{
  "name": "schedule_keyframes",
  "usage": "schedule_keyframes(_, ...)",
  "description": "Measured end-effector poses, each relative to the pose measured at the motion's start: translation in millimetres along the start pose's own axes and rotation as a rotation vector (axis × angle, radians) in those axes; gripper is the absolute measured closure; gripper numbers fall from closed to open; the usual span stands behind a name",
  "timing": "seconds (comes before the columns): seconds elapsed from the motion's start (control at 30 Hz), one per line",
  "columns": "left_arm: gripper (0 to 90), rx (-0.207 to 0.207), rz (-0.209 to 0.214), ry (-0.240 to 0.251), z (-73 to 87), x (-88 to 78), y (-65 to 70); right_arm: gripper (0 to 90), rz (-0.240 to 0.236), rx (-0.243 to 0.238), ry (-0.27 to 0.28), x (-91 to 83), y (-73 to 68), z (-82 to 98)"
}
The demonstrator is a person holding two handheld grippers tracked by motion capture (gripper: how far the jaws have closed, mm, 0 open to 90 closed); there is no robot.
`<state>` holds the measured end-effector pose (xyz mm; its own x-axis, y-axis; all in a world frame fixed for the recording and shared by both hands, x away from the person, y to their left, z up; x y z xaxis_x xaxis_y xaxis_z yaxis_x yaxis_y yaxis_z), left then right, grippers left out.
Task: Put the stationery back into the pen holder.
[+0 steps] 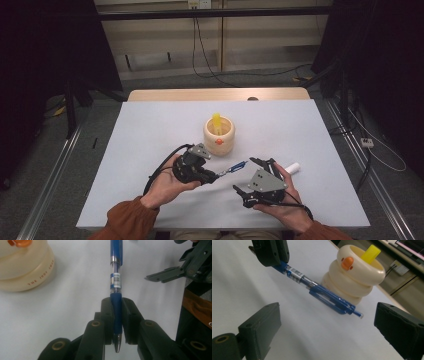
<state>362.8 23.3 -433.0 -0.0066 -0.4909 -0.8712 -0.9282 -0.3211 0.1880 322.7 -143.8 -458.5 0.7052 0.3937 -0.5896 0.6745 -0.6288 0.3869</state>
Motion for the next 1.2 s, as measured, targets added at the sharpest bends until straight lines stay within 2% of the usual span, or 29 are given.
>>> schedule_keyframes(0.07, 80.7, 0.006, -0.012, -0.013, -2.8, -1.2, -0.9, 7.7, 0.039, -0.044, 0.002, 1.9, 0.9, -4.3)
schedule_keyframes(0.1, 80.8, 0.010, -0.003, -0.009, -4.3, -1.2, -0.5, 8.7, 0.055, -0.065, 0.001, 2.8, 1.1, -6.1)
schedule_keyframes(0.17, 80.8, 0.012, -0.003, -0.011, -6.4, -1.7, 0.0, 11.1, 0.104, -0.138, -0.003, 3.6, 1.2, -8.7)
schedule_keyframes(0.43, 80.7, 0.019, 0.006, -0.030, -10.5, 1.1, 1.3, 20.3, 0.213, -0.364, -0.037, 7.6, -7.7, -9.4)
schedule_keyframes(0.5, 80.7, 0.023, 0.012, -0.042, -11.7, 3.5, 2.3, 22.4, 0.240, -0.441, -0.040, 9.5, -9.6, -9.2)
schedule_keyframes(0.57, 80.7, 0.037, 0.010, -0.063, -13.6, 5.7, 2.3, 28.5, 0.258, -0.511, -0.032, 11.9, -12.7, -9.7)
schedule_keyframes(0.67, 80.8, 0.046, 0.008, -0.076, -16.4, 7.4, 2.7, 30.9, 0.276, -0.571, -0.037, 16.1, -18.3, -10.3)
schedule_keyframes(0.77, 80.8, 0.036, 0.013, -0.069, -17.7, 9.6, 2.5, 36.9, 0.290, -0.610, -0.035, 19.0, -22.9, -9.4)
schedule_keyframes(0.8, 80.8, 0.035, 0.015, -0.069, -17.7, 10.3, 2.3, 38.9, 0.298, -0.652, -0.030, 19.2, -22.9, -11.0)
schedule_keyframes(0.83, 80.7, 0.039, 0.014, -0.077, -17.3, 10.8, 1.8, 42.9, 0.295, -0.630, -0.040, 19.7, -25.4, -7.8)
schedule_keyframes(0.87, 80.7, 0.044, 0.014, -0.084, -16.9, 11.6, 1.4, 46.2, 0.299, -0.665, -0.044, 20.1, -25.5, -7.9)
schedule_keyframes(0.9, 80.8, 0.045, 0.016, -0.089, -16.7, 12.6, 1.4, 47.3, 0.302, -0.661, -0.054, 21.0, -27.1, -5.6)
schedule_keyframes(0.93, 80.7, 0.026, 0.021, -0.078, -17.2, 14.5, 2.7, 49.6, 0.318, -0.716, -0.066, 21.3, -26.0, -6.5)
schedule_keyframes(0.97, 80.8, 0.032, 0.023, -0.086, -17.0, 15.1, 2.5, 51.8, 0.327, -0.742, -0.074, 22.0, -26.1, -6.4)
schedule_keyframes(1.03, 80.7, 0.046, 0.026, -0.093, -17.3, 16.0, 2.5, 55.5, 0.322, -0.731, -0.075, 24.1, -29.4, -4.3)
schedule_keyframes(1.2, 80.7, 0.046, 0.027, -0.089, -18.8, 18.2, 2.8, 67.5, 0.339, -0.785, -0.074, 24.4, -30.7, -5.2)
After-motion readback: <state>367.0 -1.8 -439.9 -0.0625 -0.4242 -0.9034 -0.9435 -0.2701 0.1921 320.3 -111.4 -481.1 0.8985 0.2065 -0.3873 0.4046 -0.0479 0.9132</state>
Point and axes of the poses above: each handheld gripper's, and its own axes: x roughly forward along the jaws, z roughly out of its underside, y roughly to its right, the point moved 6 cm from there along x, roughly forward along the jaws, and after that the axes turned 11 degrees about -y, right-handed, at the moved point
